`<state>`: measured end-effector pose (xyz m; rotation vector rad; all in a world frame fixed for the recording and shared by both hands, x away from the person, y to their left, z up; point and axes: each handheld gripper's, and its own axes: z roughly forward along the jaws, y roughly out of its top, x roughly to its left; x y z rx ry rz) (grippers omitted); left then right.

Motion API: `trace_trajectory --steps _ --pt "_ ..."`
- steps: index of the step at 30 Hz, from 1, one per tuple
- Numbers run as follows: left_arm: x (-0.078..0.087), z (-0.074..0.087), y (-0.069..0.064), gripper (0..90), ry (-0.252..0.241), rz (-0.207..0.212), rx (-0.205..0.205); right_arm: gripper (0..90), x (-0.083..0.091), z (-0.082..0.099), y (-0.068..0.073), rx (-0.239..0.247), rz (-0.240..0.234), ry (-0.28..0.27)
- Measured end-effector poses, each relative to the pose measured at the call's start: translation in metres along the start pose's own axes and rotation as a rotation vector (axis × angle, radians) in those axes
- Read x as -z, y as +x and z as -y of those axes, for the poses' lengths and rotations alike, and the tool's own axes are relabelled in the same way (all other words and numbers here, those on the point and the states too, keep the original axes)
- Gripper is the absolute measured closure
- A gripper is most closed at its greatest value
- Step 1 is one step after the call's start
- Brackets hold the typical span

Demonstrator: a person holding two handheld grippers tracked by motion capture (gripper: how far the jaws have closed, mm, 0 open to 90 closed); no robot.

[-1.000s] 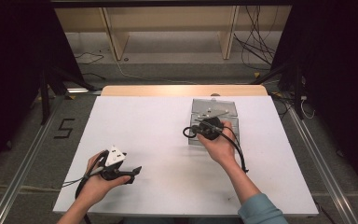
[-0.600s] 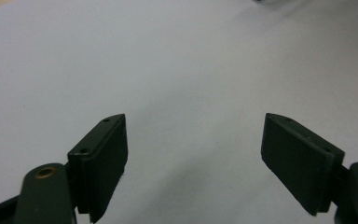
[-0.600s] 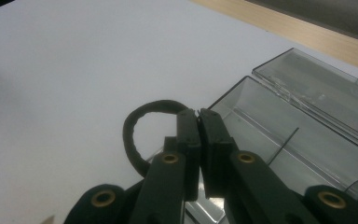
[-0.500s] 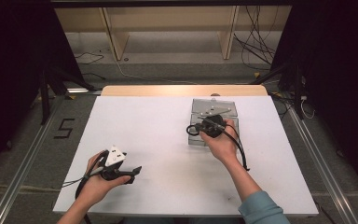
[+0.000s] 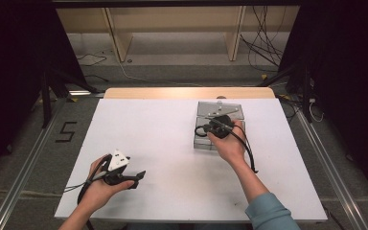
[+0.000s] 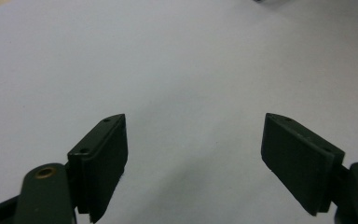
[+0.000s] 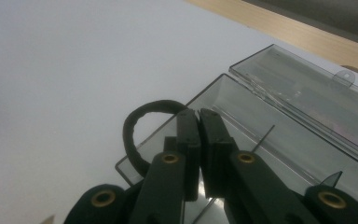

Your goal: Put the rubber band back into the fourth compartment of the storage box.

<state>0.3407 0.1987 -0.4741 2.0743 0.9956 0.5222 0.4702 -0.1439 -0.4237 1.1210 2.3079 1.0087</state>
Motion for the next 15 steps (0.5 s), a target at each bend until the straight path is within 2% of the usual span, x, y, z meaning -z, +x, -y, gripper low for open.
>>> trace_trajectory --steps 15 --pt "0.0 0.0 -0.0001 22.6 0.002 0.001 -0.003 87.9 -0.0042 -0.002 -0.0067 0.001 0.026 0.032"
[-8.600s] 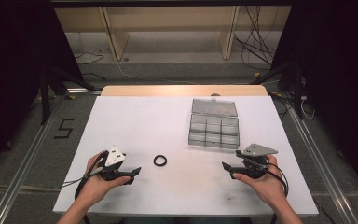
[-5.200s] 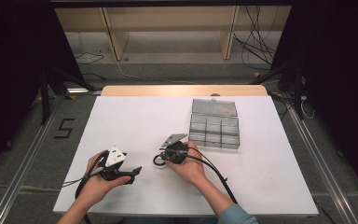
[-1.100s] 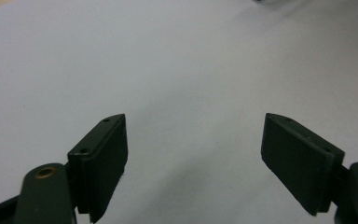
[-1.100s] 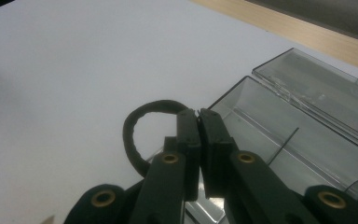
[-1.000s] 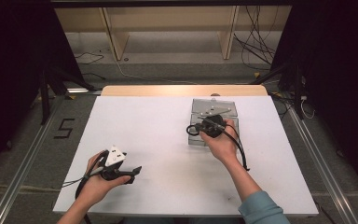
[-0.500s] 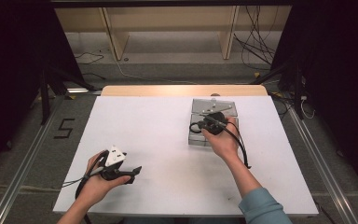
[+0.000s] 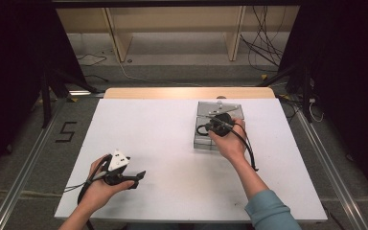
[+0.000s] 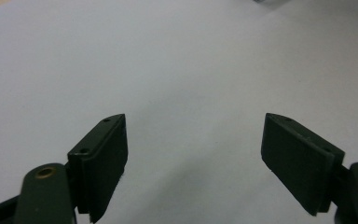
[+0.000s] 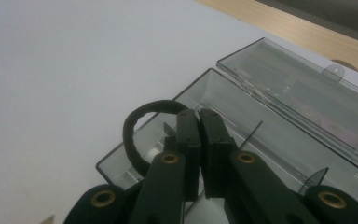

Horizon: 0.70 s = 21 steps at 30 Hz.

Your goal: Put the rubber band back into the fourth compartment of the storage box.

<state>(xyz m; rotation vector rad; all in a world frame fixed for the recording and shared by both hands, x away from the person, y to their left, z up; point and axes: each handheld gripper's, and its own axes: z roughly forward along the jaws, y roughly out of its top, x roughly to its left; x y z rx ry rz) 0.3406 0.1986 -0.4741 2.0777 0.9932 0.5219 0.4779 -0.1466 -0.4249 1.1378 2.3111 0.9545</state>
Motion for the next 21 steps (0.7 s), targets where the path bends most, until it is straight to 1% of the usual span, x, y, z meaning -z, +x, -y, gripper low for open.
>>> trace_trajectory --steps 7,21 --pt "0.0 0.0 0.0 22.6 0.0 0.001 -0.001 87.9 -0.003 0.001 -0.002 0.006 0.011 0.016" --pt "0.0 0.0 0.0 22.6 0.001 0.002 0.0 87.8 -0.011 0.003 -0.001 0.027 0.018 0.054"
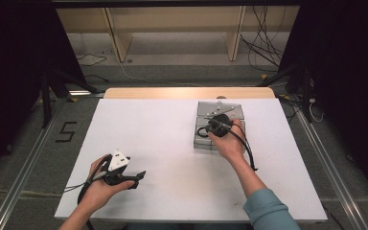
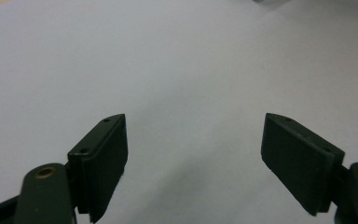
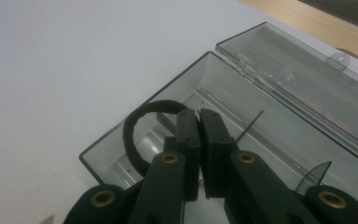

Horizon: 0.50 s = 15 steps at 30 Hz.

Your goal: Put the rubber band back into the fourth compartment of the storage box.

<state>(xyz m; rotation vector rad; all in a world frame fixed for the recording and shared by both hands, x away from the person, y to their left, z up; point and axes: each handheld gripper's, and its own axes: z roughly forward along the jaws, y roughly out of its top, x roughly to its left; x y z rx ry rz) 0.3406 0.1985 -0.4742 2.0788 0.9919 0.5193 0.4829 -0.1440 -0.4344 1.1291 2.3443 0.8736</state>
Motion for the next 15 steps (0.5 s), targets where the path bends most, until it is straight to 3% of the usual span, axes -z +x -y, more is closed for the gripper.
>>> trace_trajectory --steps 15 --pt "-0.0001 0.0 -0.0001 22.6 -0.001 0.001 0.0 87.8 -0.0073 0.0017 0.0017 0.02 0.011 0.033"
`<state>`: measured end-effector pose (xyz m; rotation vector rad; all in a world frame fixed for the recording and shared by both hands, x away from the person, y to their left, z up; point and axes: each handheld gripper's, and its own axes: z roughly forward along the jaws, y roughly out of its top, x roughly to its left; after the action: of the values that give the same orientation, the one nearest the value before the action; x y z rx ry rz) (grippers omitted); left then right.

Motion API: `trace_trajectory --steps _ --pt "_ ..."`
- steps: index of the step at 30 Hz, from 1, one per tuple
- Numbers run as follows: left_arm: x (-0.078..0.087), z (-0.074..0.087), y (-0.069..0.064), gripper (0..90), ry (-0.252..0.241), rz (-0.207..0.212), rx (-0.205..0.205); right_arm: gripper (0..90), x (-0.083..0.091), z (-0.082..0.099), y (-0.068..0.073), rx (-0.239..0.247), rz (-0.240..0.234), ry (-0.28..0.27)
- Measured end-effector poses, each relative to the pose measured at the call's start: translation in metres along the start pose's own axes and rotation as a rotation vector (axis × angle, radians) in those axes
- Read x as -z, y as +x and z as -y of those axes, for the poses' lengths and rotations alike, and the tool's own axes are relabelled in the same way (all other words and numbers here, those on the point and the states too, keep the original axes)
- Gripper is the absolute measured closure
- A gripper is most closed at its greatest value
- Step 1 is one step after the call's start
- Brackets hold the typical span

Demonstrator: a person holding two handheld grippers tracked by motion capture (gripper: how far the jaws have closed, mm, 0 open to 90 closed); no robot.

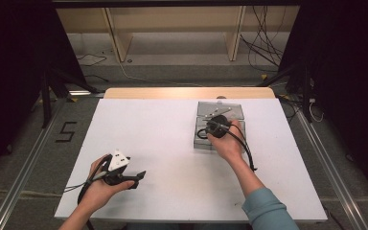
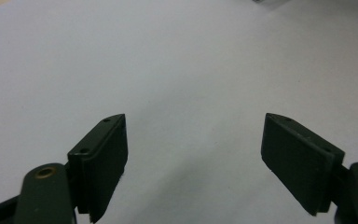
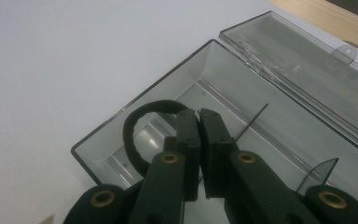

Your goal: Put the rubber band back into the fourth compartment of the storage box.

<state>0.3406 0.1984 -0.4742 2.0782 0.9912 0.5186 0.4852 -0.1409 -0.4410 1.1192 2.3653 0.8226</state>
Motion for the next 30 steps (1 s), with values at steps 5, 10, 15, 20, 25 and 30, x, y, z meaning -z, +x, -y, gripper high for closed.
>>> trace_trajectory --steps 5,10,15,20,25,30 --pt "-0.0004 0.0003 -0.0004 22.6 0.001 0.002 0.003 87.8 -0.0007 0.0002 -0.0002 -0.001 -0.001 0.006" --pt "-0.0001 0.0001 -0.0002 22.6 0.0 0.001 0.003 87.8 -0.002 0.0008 -0.0008 0.001 0.001 0.011" --pt "0.0 0.0 0.0 22.6 0.0 0.0 0.0 87.8 -0.0028 0.0013 -0.0014 0.001 -0.001 0.018" --pt "-0.0001 0.0001 0.0001 22.6 0.001 0.0 0.001 87.8 -0.0048 0.0019 -0.0013 0.001 -0.001 0.027" --pt "-0.0001 0.0001 0.0 22.5 0.001 0.001 0.0 87.7 -0.0061 0.0023 -0.0008 0.003 -0.001 0.033" --pt "0.0 0.0001 0.0001 22.6 0.0 0.0 0.0 87.6 -0.0077 0.0029 -0.0005 0.006 0.001 0.038"
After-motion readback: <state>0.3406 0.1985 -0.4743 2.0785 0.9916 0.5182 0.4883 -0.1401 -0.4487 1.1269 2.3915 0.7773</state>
